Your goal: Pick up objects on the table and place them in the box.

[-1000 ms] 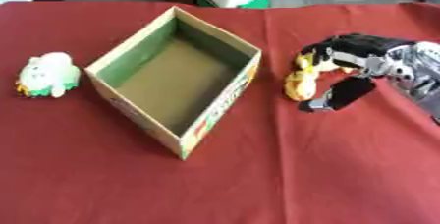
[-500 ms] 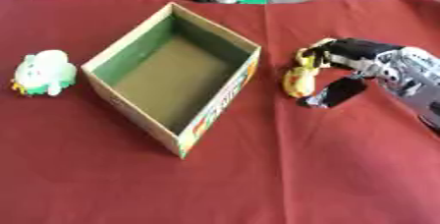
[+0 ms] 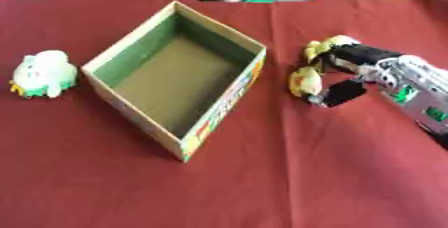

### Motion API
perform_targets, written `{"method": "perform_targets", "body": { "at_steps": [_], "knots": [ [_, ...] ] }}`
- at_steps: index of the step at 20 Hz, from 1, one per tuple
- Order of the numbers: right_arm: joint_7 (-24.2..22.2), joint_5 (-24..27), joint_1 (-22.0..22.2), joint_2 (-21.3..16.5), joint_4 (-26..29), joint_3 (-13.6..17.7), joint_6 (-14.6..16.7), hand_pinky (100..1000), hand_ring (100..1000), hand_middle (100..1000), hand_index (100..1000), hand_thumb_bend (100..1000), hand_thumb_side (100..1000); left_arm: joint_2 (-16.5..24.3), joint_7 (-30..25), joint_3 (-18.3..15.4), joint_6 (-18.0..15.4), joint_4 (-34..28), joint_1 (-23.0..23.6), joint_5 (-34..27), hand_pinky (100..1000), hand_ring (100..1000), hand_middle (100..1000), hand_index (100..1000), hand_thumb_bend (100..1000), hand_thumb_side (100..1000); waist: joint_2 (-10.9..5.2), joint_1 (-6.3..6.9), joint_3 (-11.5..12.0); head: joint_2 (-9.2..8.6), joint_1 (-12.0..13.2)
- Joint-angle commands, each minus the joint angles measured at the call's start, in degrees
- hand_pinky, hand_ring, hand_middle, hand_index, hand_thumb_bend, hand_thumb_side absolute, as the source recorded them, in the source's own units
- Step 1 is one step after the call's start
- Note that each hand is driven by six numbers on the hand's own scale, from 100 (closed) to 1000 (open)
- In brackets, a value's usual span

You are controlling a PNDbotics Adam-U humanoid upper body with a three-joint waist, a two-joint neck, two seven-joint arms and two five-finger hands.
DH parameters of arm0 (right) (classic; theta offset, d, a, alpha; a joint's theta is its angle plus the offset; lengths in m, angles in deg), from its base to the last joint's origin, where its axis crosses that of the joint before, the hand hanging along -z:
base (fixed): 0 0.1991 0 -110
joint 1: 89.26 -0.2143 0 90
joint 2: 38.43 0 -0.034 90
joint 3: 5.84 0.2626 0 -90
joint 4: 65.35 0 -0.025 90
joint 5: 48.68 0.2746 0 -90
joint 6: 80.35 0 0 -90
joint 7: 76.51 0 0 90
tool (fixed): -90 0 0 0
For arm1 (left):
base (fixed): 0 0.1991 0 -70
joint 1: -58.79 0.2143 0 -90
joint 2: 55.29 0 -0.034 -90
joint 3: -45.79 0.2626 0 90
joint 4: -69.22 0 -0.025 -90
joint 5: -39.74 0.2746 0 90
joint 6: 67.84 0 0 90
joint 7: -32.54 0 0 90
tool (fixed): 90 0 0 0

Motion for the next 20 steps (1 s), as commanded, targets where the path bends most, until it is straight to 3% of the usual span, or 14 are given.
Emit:
{"method": "perform_targets", "body": {
  "at_steps": [1, 6, 12, 13, 20],
  "knots": [
    [1.23, 0.02, -1.1, -0.99, 0.08, 0.74, -0.05, 757, 813, 674, 866, 347, 627, 0.49, -0.25, -0.07, 0.0, -0.96, -0.62, -0.08, 555, 596, 584, 766, 100, 829, -0.76, -0.02, 0.09, -0.52, 0.04],
    [1.85, 0.24, -1.13, -0.84, -0.09, 0.54, 0.13, 750, 806, 654, 830, 297, 582, 0.37, -0.35, -0.05, 0.05, -0.96, -0.65, -0.13, 555, 596, 583, 763, 100, 831, -0.61, -0.13, 0.15, -0.57, 0.22],
    [3.52, 2.4, -1.06, -0.6, 0.24, 0.7, 0.13, 745, 771, 613, 778, 139, 521, 0.28, -0.39, -0.04, 0.1, -0.96, -0.71, -0.4, 554, 596, 583, 764, 100, 830, -0.56, -0.09, 0.2, -0.51, 0.35],
    [4.06, 3.07, -1.05, -0.63, 0.52, 0.8, -0.02, 739, 751, 592, 755, 100, 475, 0.26, -0.41, -0.03, 0.11, -0.96, -0.69, -0.43, 554, 596, 583, 764, 100, 830, -0.57, -0.09, 0.17, -0.52, 0.35],
    [6.75, 9.31, -0.44, -1.28, 3.65, 1.63, -2.01, 733, 713, 574, 726, 100, 378, 0.23, -0.68, -0.02, 0.21, -0.96, -0.7, -0.6, 555, 598, 585, 766, 100, 831, -0.74, -0.14, 0.06, -0.46, 0.44]
  ]
}}
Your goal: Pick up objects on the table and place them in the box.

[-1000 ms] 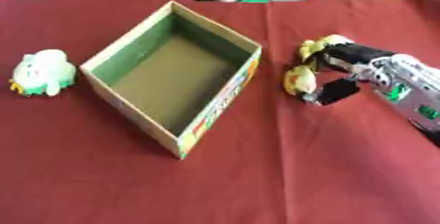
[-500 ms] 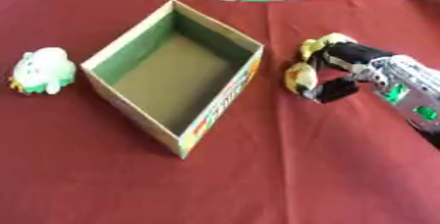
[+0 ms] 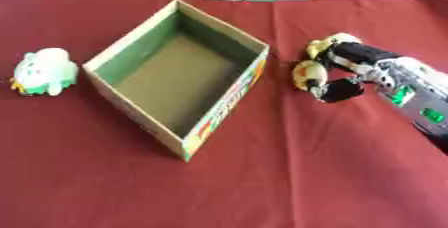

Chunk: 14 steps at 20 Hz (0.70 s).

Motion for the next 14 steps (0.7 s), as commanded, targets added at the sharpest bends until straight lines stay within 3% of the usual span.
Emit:
{"method": "perform_targets", "body": {
  "at_steps": [1, 4, 9, 14],
  "knots": [
    [1.14, 2.87, -0.49, -1.97, 2.66, 1.38, -0.82, 734, 706, 566, 716, 100, 365, 0.71, -0.28, -0.16, -0.05, -0.96, -0.7, -0.27, 555, 598, 585, 766, 100, 831, -1.13, 0.0, -0.07, -0.42, 0.14],
    [2.04, 4.67, -0.45, -2.26, 4.19, 1.76, -1.67, 728, 688, 542, 689, 100, 343, 0.75, -0.31, -0.18, -0.05, -0.96, -0.7, -0.34, 556, 598, 586, 766, 100, 830, -1.35, -0.07, -0.09, -0.39, 0.15],
    [4.44, 6.08, -0.52, -2.46, 5.51, 2.08, -3.08, 704, 651, 536, 560, 100, 284, 0.79, -0.39, -0.22, -0.11, -0.96, -0.7, -0.47, 555, 599, 587, 767, 100, 829, -1.73, -0.11, -0.08, -0.5, 0.2],
    [7.51, 8.4, -1.1, -2.89, 9.83, 4.06, -4.67, 699, 620, 499, 530, 100, 261, 0.84, -0.41, -0.25, -0.15, -0.96, -0.64, -0.57, 555, 599, 587, 767, 100, 828, -1.96, -0.08, -0.18, -0.3, 0.09]
  ]
}}
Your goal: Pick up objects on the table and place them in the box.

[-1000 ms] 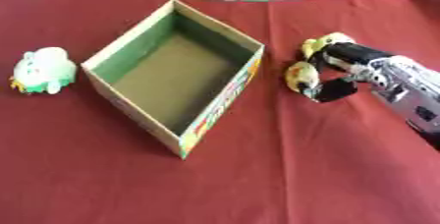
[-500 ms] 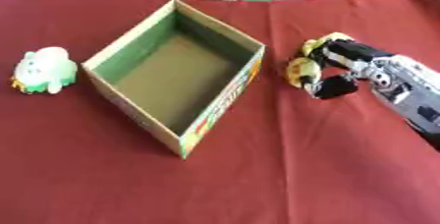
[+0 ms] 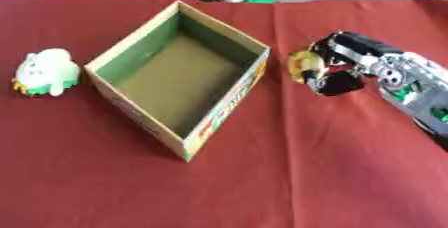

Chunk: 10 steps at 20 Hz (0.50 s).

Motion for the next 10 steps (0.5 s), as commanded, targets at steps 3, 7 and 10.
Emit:
{"method": "perform_targets", "body": {
  "at_steps": [3, 7, 10],
  "knots": [
    [2.22, 3.44, -2.55, -2.8, 7.44, 3.63, -2.31, 701, 614, 494, 530, 100, 262, 0.88, -0.2, -0.22, -0.05, -0.96, -0.63, -0.31, 555, 599, 588, 766, 100, 828, -1.49, 0.03, -0.08, 0.0, -0.21],
    [2.1, 5.23, -5.65, -3.05, 11.3, 4.8, -4.01, 705, 613, 492, 531, 100, 275, 1.03, -0.4, -0.04, -0.1, -0.96, -0.68, -0.38, 556, 600, 589, 766, 100, 826, -1.77, -0.08, 0.13, 0.6, -0.74],
    [1.02, 5.5, -8.94, -2.35, 12.42, 4.22, -4.5, 706, 614, 493, 533, 100, 285, 1.1, -0.65, 0.19, -0.12, -0.96, -0.78, -0.52, 556, 601, 589, 766, 100, 825, -2.0, -0.21, 0.53, 0.97, -1.31]
  ]
}}
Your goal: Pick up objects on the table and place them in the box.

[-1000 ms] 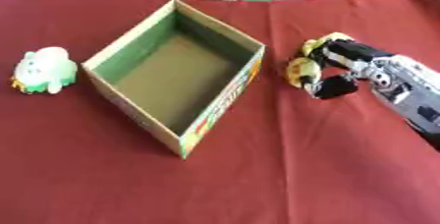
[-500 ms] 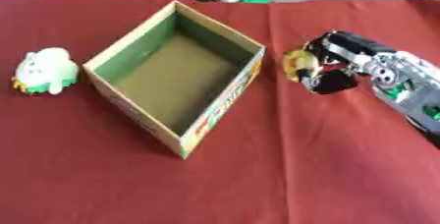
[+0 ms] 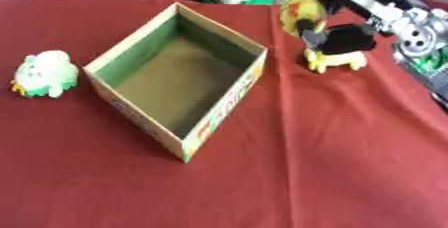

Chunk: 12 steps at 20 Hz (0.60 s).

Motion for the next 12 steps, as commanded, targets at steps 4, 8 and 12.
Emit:
{"method": "perform_targets", "body": {
  "at_steps": [4, 8, 12],
  "knots": [
    [-2.88, -0.4, -8.12, 2.5, 0.62, -1.15, -0.58, 708, 613, 493, 534, 100, 291, 1.16, -0.67, 0.42, -0.26, -0.96, -1.05, -0.68, 557, 601, 590, 765, 100, 822, -1.59, 0.13, 0.73, 0.89, -1.4],
    [-5.11, -1.92, -13.3, 8.19, -2.99, -3.22, 0.0, 711, 611, 491, 533, 100, 287, 0.85, -1.03, 0.74, -0.4, -0.96, -1.58, -1.03, 557, 602, 591, 765, 100, 822, -1.58, 0.19, 1.55, 0.96, -2.73],
    [-6.38, -3.61, -16.03, 12.71, -6.75, -4.59, 0.89, 712, 610, 492, 535, 100, 283, 0.64, -1.25, 0.88, -0.56, -0.96, -2.02, -1.27, 557, 603, 592, 765, 100, 820, -1.33, 0.23, 2.54, 0.81, -3.5]
  ]
}}
